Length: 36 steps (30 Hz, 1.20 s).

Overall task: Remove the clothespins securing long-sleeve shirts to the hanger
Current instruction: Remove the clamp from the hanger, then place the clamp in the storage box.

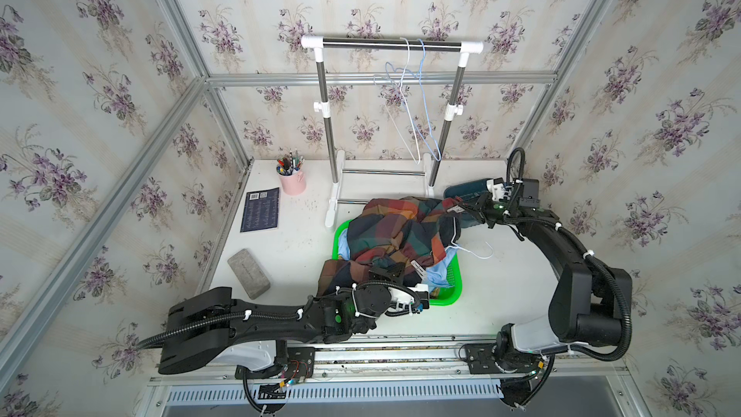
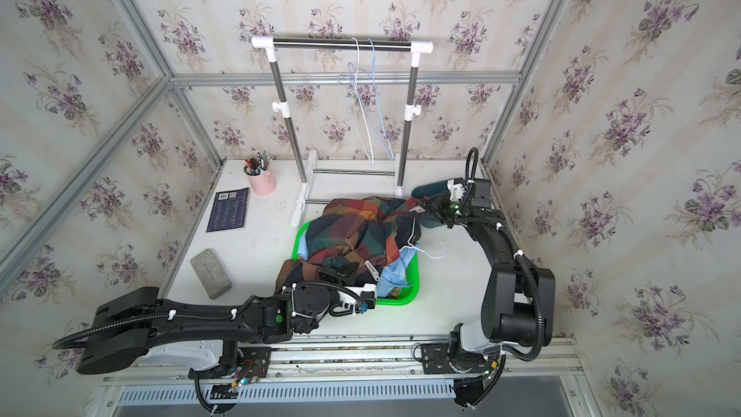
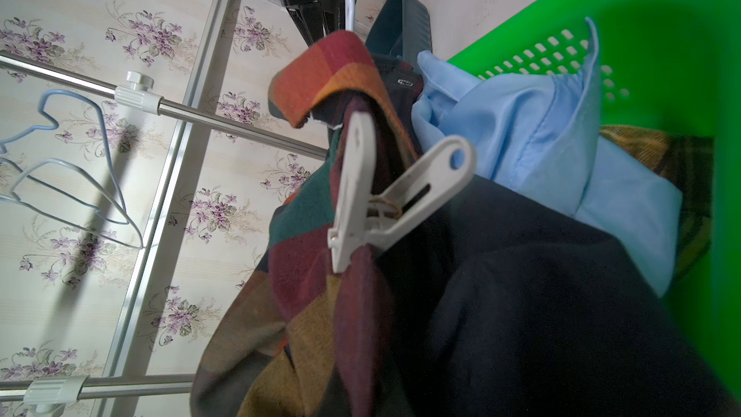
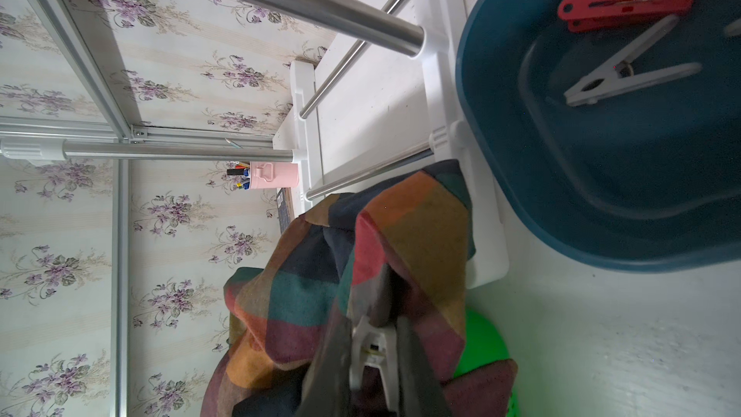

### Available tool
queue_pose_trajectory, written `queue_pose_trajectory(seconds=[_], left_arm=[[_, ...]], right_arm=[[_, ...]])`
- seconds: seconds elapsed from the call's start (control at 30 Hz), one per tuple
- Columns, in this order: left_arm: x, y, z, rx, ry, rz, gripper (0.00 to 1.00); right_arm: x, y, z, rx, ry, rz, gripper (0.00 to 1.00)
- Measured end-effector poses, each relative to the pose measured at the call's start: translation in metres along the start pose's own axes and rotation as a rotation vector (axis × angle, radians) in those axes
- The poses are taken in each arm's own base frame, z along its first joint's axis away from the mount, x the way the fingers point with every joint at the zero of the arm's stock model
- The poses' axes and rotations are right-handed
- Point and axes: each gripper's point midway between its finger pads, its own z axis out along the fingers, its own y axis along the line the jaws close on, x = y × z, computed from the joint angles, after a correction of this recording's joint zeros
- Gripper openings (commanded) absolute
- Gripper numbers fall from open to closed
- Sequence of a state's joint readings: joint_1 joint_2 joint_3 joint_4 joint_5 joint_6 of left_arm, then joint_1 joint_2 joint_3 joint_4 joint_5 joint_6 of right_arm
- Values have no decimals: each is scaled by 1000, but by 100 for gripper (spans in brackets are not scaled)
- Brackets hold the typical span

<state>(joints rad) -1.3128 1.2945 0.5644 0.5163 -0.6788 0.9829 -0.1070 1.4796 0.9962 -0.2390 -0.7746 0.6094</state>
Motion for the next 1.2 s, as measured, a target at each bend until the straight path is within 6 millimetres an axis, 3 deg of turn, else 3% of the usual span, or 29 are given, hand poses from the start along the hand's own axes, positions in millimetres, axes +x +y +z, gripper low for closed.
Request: queue_pose_trajectory(seconds=[0.43, 0.8, 0.9, 1.0, 1.13, 1.17, 1.2], left_arm=[[0, 0, 0, 0, 0, -17, 0], [5, -3, 3, 7, 22, -26, 0], [6, -1, 3, 6, 24, -39, 0], [6, 2, 2, 1, 25, -45, 0], [5, 6, 2, -7, 25, -63, 0], [5, 7, 2, -8, 25, -68, 0], [5, 7, 2, -8, 25, -69, 0]], right_arm=[[2, 1, -7, 5, -16, -6, 0], [-36, -15, -52, 30, -183, 35, 0], [-58, -29, -52, 77, -232, 61, 0], [-86, -50, -39, 139, -269, 81, 1], [-107, -94, -22, 228, -339, 151, 5], [-109, -105, -18, 245, -352, 175, 8], [-112, -113, -14, 260, -364, 188, 17]])
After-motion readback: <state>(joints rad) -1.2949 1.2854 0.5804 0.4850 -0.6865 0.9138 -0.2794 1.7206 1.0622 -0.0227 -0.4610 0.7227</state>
